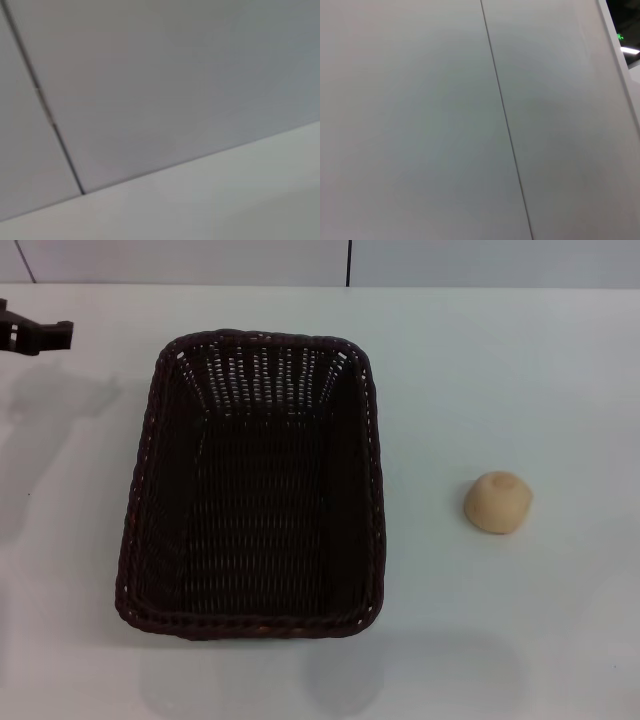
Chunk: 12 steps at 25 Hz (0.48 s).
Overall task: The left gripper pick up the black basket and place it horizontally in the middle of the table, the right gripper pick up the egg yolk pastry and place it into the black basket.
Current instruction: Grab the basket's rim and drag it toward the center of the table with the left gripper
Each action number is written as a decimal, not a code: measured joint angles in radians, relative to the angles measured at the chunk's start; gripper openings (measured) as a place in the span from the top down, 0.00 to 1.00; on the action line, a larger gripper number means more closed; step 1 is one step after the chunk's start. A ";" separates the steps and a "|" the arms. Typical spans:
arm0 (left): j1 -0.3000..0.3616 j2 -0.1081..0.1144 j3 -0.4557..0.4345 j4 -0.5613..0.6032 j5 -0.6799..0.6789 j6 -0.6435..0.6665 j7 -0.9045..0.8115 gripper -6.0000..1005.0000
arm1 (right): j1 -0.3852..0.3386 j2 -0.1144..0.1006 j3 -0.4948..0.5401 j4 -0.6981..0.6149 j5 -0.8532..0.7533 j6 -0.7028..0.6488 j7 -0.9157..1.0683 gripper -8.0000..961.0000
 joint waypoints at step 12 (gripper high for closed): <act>-0.044 -0.018 -0.061 -0.304 0.050 -0.545 -0.128 0.14 | -0.007 0.000 -0.009 0.001 0.000 -0.001 -0.001 0.14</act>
